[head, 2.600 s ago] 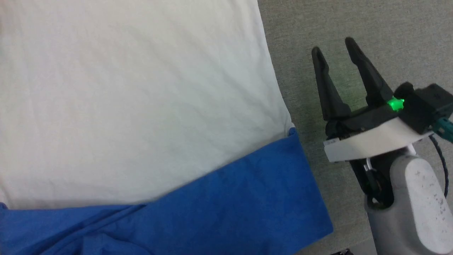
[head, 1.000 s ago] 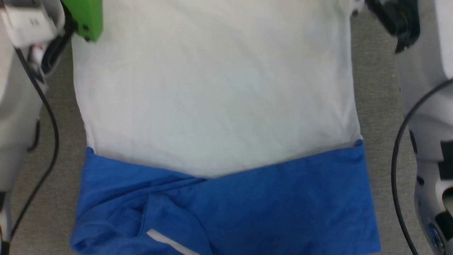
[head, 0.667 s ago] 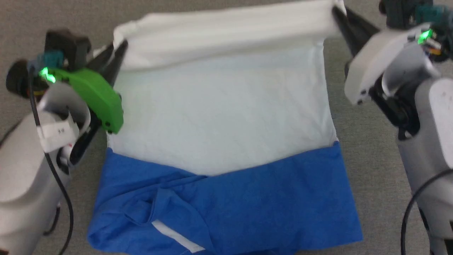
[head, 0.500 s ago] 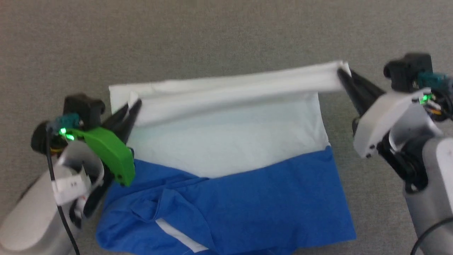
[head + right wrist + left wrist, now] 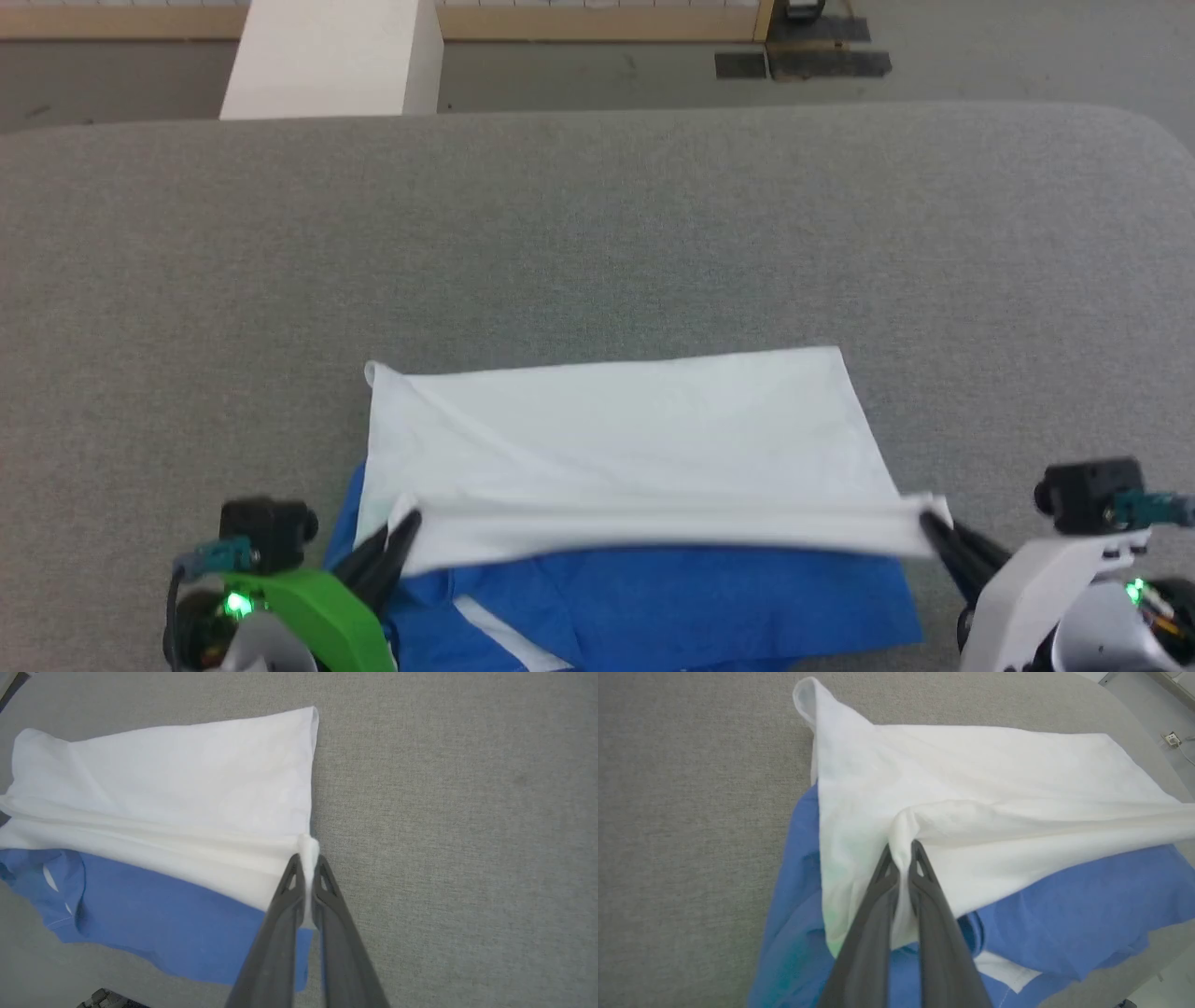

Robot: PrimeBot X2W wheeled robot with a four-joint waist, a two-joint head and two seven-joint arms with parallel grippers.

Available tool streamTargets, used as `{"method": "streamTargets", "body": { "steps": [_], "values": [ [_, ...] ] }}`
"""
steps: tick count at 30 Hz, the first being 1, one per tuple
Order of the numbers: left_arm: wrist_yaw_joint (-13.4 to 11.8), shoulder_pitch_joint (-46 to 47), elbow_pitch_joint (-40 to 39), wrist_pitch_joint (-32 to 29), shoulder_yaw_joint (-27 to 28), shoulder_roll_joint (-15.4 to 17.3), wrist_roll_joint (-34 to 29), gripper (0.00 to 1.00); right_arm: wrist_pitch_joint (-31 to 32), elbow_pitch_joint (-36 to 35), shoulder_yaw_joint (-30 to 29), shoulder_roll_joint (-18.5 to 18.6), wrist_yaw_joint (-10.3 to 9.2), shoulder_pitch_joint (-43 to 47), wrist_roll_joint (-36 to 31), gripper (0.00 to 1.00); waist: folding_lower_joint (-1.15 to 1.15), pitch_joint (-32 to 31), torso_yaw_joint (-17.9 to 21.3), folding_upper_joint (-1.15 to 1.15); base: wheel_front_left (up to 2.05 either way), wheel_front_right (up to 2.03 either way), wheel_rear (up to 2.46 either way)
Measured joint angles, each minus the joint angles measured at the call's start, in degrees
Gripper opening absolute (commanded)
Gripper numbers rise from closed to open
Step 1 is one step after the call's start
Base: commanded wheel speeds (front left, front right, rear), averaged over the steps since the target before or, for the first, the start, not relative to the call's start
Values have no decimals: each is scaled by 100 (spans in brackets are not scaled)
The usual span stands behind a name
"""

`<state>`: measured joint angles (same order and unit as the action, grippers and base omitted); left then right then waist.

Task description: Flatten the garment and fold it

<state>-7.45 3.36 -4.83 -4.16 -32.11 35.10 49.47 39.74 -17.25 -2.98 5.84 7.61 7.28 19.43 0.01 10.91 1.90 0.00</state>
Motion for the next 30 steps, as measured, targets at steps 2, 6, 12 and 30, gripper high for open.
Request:
{"method": "streamTargets", "body": {
  "steps": [2, 6, 12, 30],
  "values": [
    [-42, -197, 5, 31, 2, -15, 90, 0, 93, -2, -21, -87, 0, 198, -102, 0, 0, -85, -3, 0, 0, 0, 0],
    [-107, -503, 64, 65, -32, -11, 155, 0, 222, 63, -27, -214, 0, 483, -137, 0, 0, -181, 8, 0, 0, 0, 0],
    [-93, -664, 219, 92, -154, -40, 194, 0, 312, 360, -5, -289, 0, 753, -177, 0, 0, -215, -72, 0, 0, 0, 0],
    [-74, -646, 438, 946, -24, -267, -81, 100, -470, 539, -259, -293, -4, 1034, -118, 100, 0, -668, -266, 0, 0, 0, 0]
  ]
}}
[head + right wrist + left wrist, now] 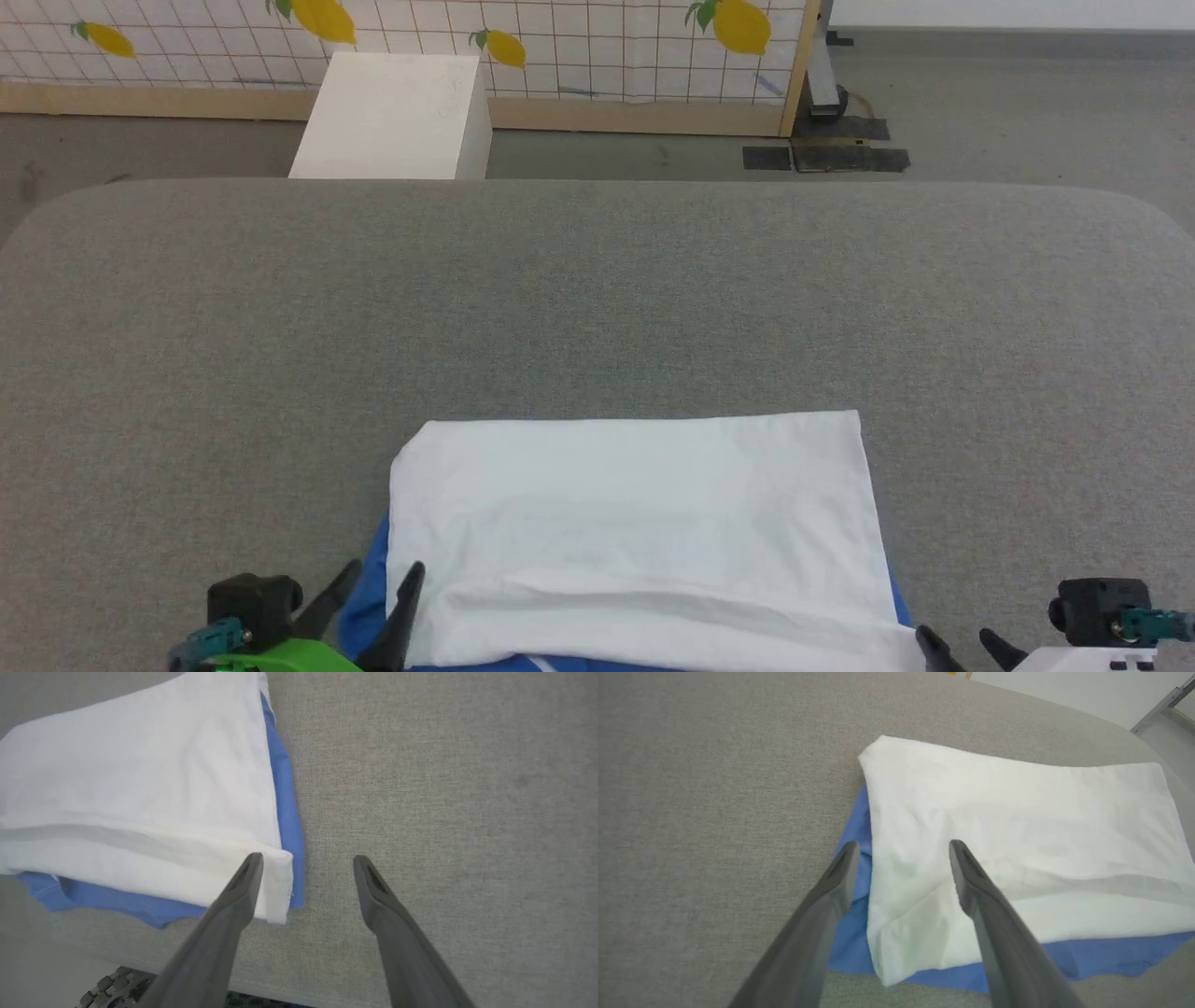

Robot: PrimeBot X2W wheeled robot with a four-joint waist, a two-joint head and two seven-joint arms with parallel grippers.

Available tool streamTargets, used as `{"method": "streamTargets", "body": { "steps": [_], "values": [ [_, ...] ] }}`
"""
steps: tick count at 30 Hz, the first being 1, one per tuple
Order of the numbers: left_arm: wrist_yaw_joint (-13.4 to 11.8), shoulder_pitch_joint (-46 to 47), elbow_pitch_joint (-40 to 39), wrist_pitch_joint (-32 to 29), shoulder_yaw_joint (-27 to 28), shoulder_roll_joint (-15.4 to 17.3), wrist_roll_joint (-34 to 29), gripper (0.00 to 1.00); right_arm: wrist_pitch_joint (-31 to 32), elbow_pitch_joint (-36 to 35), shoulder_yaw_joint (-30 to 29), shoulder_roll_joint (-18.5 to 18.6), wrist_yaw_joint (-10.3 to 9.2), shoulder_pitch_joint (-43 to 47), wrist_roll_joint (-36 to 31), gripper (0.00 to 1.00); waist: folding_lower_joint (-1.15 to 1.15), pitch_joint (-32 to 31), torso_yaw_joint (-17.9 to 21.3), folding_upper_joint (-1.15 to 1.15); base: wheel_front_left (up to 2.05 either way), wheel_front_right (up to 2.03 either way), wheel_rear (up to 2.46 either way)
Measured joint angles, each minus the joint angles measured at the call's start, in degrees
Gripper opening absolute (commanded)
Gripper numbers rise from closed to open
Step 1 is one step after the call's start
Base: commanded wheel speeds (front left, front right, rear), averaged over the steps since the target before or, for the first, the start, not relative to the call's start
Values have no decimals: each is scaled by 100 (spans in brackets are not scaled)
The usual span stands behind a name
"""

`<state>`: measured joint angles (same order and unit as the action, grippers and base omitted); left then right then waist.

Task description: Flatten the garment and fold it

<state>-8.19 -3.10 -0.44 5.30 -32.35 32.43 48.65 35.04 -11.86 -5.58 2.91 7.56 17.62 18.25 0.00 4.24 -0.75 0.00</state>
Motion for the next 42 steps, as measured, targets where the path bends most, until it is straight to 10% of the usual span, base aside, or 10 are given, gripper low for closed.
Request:
{"method": "streamTargets", "body": {
  "steps": [17, 36, 37, 39, 42],
  "values": [
    [-467, 787, 349, 918, 632, -446, -1263, 100, -2123, 934, -187, 2, 0, -671, 500, 100, 0, -143, -199, 0, 0, 0, 0],
    [345, 1014, 988, 943, 1641, -1556, -2320, 100, -840, 2755, 397, 65, -1, -1633, 404, 98, 0, -40, -270, 0, 0, 0, 0],
    [383, 1014, 1017, 943, 1675, -1586, -2349, 100, -802, 2749, 452, 81, -1, -1644, 480, 39, 0, -43, -278, 0, 0, 0, 0],
    [446, 1012, 1070, 943, 1720, -1634, -2421, 100, -776, 2726, 538, 87, -1, -1645, 509, 0, 0, -51, -287, 0, 0, 0, 0],
    [522, 1007, 1117, 943, 1828, -1688, -2516, 100, -782, 2686, 597, 54, -1, -1631, 513, 0, 0, -76, -289, 0, 0, 0, 0]
  ]
}}
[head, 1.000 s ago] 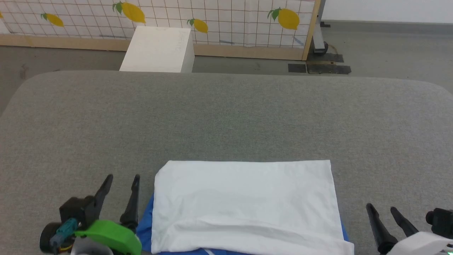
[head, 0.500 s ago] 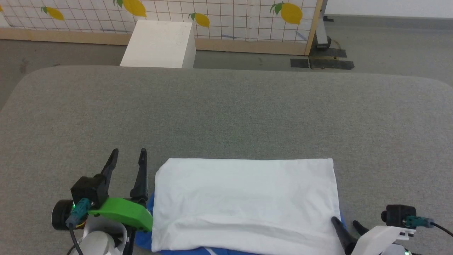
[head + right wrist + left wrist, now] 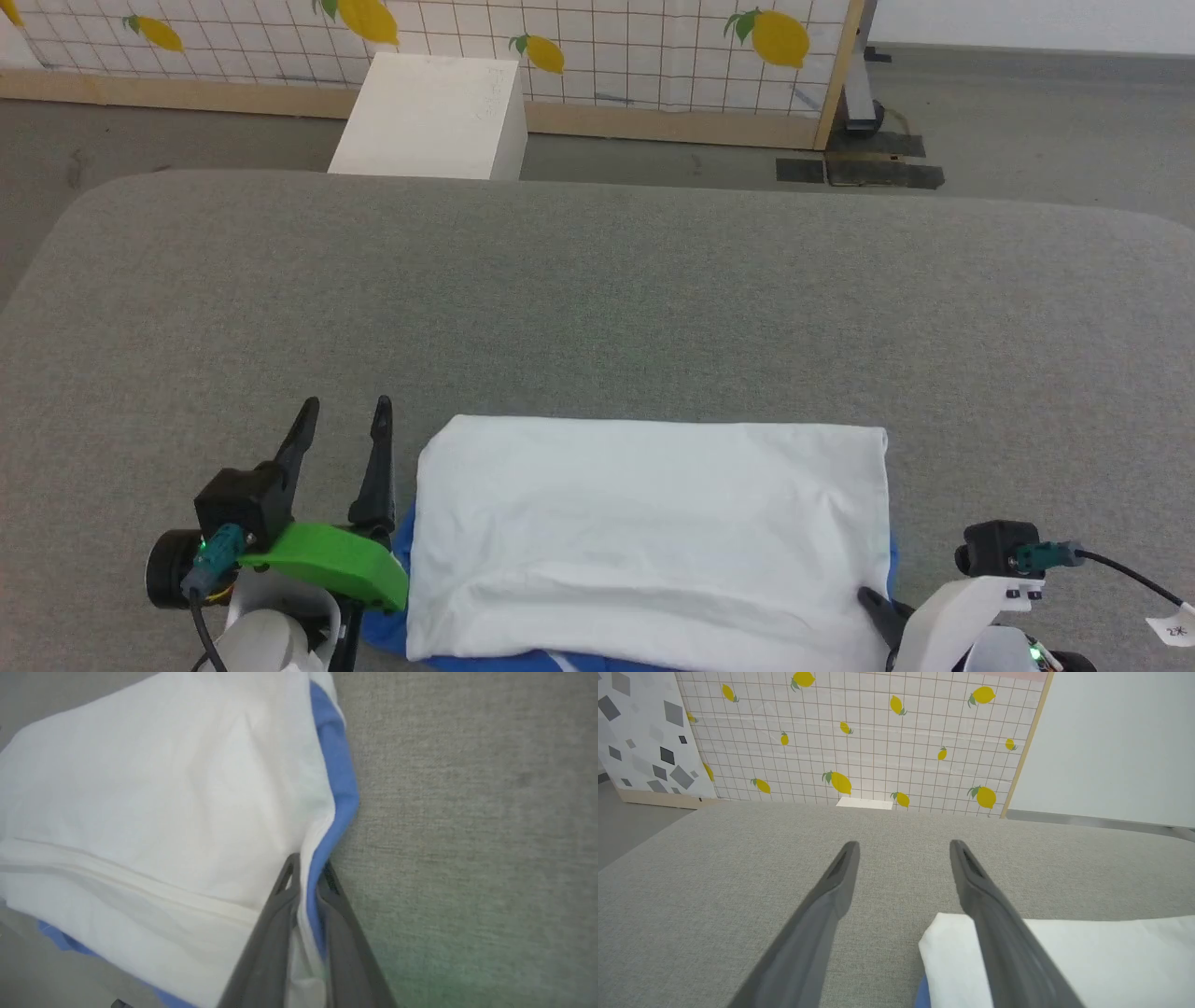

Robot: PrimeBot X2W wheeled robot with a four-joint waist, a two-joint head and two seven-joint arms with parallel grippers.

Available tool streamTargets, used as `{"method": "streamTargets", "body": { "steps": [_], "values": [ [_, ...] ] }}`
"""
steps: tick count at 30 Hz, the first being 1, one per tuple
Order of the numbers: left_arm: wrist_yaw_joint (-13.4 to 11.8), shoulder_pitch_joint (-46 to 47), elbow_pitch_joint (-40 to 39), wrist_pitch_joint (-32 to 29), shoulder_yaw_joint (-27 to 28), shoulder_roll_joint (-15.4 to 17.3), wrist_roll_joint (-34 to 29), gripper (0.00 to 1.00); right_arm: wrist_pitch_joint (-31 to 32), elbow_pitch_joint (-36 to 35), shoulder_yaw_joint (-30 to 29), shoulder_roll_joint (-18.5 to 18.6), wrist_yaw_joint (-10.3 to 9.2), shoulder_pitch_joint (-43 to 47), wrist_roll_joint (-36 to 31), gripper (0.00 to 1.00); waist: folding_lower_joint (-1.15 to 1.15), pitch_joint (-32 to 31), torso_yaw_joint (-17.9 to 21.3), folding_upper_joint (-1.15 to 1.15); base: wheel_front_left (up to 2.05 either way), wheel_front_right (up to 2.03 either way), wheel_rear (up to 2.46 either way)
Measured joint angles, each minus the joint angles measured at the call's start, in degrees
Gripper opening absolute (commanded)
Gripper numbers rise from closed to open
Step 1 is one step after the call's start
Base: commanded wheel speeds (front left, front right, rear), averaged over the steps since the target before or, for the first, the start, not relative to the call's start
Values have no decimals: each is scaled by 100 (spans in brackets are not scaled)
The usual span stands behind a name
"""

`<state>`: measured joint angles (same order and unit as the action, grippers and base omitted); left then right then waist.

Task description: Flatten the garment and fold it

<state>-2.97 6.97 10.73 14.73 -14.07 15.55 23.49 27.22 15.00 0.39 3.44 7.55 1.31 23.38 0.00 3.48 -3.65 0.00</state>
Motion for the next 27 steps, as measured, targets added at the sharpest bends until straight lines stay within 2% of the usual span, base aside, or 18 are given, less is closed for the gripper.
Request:
{"method": "streamTargets", "body": {
  "steps": [5, 14, 19, 22, 25, 27],
  "values": [
    [99, -25, 27, 0, 124, -78, -63, 100, -227, -89, -316, -74, 2, 65, -13, 0, 0, -29, 38, 0, 0, 0, 0],
    [231, -62, 15, 0, 278, -179, -187, 100, -352, -388, -1818, -77, 2, 243, -748, 0, 0, -4, 111, 0, 0, 0, 0],
    [294, -82, 25, 0, 332, -253, -298, 100, -212, -623, -2276, -70, 2, 309, -1012, 0, 0, 13, 160, 0, 0, 0, 0],
    [304, -83, 33, 0, 367, -277, -315, 100, -47, -866, -2229, -63, 2, 412, -1014, 0, 0, 12, 171, 0, 0, 0, 0],
    [347, -85, 46, 0, 387, -288, -359, 100, 185, -1367, -1880, -60, 1, 580, -843, 0, 0, 20, 166, 0, 0, 0, 0],
    [352, -86, 51, 0, 400, -293, -382, 100, 393, -1944, -1485, -59, 1, 717, -755, 0, 0, 27, 161, 0, 0, 0, 0]
  ]
}}
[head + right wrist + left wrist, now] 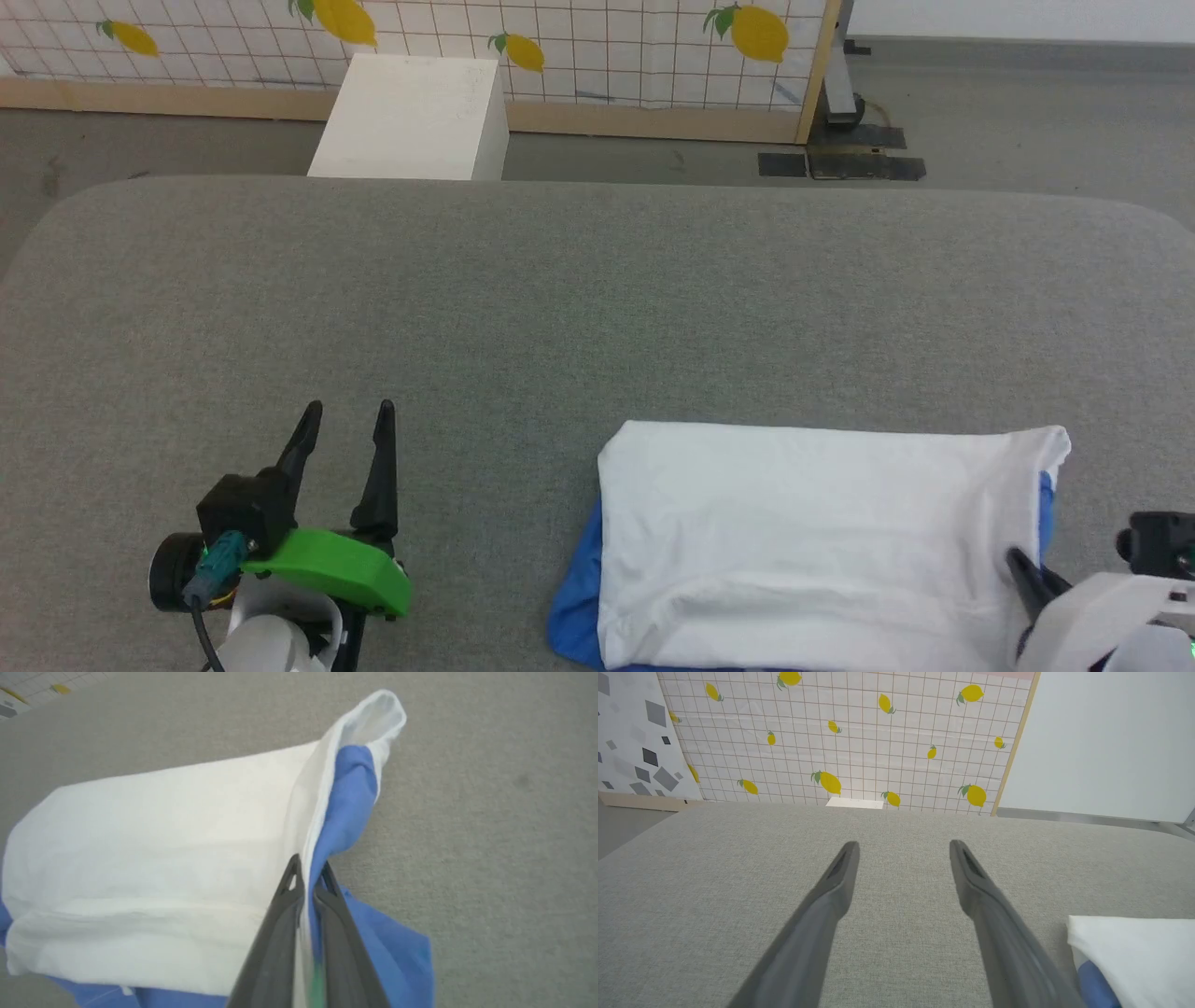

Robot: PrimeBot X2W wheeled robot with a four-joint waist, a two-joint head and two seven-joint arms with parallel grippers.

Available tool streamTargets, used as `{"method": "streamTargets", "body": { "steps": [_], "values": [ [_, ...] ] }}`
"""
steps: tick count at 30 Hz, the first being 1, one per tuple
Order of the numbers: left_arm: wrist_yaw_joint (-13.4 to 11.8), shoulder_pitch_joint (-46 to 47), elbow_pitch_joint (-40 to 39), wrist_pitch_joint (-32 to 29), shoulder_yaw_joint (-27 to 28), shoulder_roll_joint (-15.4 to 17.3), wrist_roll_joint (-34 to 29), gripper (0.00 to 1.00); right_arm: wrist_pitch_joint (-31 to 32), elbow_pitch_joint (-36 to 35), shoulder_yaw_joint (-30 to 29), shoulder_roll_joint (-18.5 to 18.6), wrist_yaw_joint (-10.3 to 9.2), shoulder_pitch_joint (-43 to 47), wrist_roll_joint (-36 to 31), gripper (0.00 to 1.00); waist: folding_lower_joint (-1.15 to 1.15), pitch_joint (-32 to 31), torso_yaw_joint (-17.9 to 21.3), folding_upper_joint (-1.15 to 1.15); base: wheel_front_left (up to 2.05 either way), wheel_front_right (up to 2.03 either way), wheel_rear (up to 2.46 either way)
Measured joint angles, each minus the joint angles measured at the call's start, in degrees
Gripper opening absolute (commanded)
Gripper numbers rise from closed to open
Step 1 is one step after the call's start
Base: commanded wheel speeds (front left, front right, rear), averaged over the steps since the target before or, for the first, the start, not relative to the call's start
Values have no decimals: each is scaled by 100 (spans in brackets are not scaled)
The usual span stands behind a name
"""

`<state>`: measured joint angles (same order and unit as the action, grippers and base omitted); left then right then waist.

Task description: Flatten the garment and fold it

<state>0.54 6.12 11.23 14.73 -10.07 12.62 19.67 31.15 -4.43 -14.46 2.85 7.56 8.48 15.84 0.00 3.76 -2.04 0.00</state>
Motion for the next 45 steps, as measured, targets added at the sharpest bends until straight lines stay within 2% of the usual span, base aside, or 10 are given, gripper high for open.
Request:
{"method": "streamTargets", "body": {
  "steps": [6, 9, 17, 25, 26, 27, 28, 34, 38, 45],
  "values": [
    [51, 7, 15, 0, 11, -35, -41, 100, 546, -1556, 1519, 2, 0, 91, 85, 0, 0, 27, -45, 0, 0, 0, 0],
    [103, 13, 30, 0, 1, -65, -53, 100, 653, -1659, 2209, 0, 0, -78, -55, 0, 0, 51, -93, 0, 0, 0, 0],
    [198, 151, 51, 0, -13, -158, -99, 100, 662, -658, 3474, 0, 0, -972, -258, 0, 0, 217, -322, 0, 0, 0, 0],
    [252, 273, 108, 0, 15, -226, -109, 100, 505, 670, 3987, -2, 0, -1649, -189, 0, 0, 454, -561, 0, 0, 0, 0],
    [257, 287, 115, 0, 20, -238, -116, 100, 480, 818, 4000, -1, 0, -1707, -155, 18, 0, 479, -588, 0, 0, 0, 0],
    [286, 296, 123, 0, 29, -247, -129, 100, 442, 944, 4013, -1, 0, -1755, -113, 46, 0, 502, -611, 0, 0, 0, 0],
    [294, 304, 132, 0, 35, -259, -148, 100, 412, 1061, 4039, -1, 0, -1807, -78, 100, 0, 522, -631, 0, 0, 0, 0],
    [303, 300, 180, 0, 121, -300, -189, 100, 393, 1216, 4234, -3, 0, -1872, 242, 100, 0, 492, -624, 0, 0, 0, 0],
    [346, 265, 210, 0, 165, -303, -265, 100, 10, 678, 4261, 1, 0, -1818, 436, 100, 0, 362, -563, 0, 0, 0, 0],
    [393, 180, 215, 0, 210, -302, -297, 100, -1560, -568, 3134, -11, 0, -1120, 422, 100, 0, 152, -400, 0, 0, 0, 0]
  ]
}}
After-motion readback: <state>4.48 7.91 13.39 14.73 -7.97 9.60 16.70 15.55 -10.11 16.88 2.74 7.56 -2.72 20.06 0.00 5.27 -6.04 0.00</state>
